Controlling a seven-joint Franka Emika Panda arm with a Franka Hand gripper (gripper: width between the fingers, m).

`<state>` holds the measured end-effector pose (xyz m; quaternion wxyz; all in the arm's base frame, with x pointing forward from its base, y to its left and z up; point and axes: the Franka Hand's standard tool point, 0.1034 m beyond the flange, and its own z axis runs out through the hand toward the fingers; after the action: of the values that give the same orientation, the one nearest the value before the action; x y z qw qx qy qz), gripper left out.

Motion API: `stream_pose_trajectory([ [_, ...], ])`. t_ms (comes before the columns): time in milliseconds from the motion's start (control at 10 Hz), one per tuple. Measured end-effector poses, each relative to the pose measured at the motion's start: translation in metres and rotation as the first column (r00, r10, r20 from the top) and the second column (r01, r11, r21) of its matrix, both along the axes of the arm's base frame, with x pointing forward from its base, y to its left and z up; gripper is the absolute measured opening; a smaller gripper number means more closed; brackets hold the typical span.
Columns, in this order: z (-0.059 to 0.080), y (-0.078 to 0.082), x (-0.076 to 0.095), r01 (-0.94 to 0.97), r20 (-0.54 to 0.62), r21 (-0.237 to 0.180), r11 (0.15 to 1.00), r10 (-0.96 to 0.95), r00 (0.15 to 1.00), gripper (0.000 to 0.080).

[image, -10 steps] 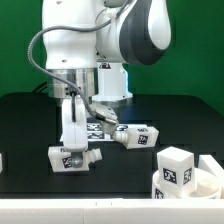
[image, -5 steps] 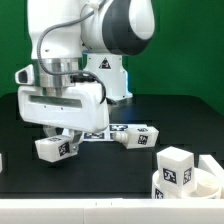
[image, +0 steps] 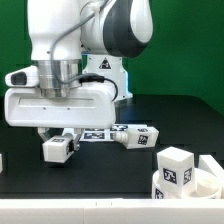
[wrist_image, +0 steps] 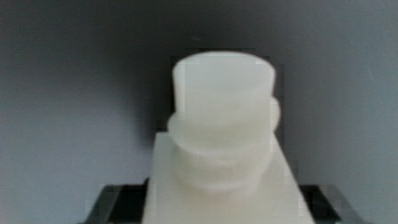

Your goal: Assemble stool

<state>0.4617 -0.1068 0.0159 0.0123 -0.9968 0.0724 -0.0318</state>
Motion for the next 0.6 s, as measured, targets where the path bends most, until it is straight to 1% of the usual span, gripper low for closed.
stream_pose_trajectory([
  [100,-0.0020,0.0003,-0.0036,-0.093,-0.012,-0.010,0.996,0.093,0.996,0.0333],
  [200,-0.0048,-0.0030,-0.0091,-0.143,-0.020,-0.013,0.990,0.143,0.990,0.0333],
  [300,-0.0058,-0.0071,-0.0110,-0.156,-0.022,-0.014,0.988,0.155,0.988,0.0333],
  [500,-0.0058,-0.0062,-0.0109,-0.142,-0.022,-0.012,0.990,0.142,0.990,0.0334],
  [600,-0.0071,-0.0022,-0.0120,-0.128,-0.042,0.007,0.992,0.128,0.991,0.0554],
])
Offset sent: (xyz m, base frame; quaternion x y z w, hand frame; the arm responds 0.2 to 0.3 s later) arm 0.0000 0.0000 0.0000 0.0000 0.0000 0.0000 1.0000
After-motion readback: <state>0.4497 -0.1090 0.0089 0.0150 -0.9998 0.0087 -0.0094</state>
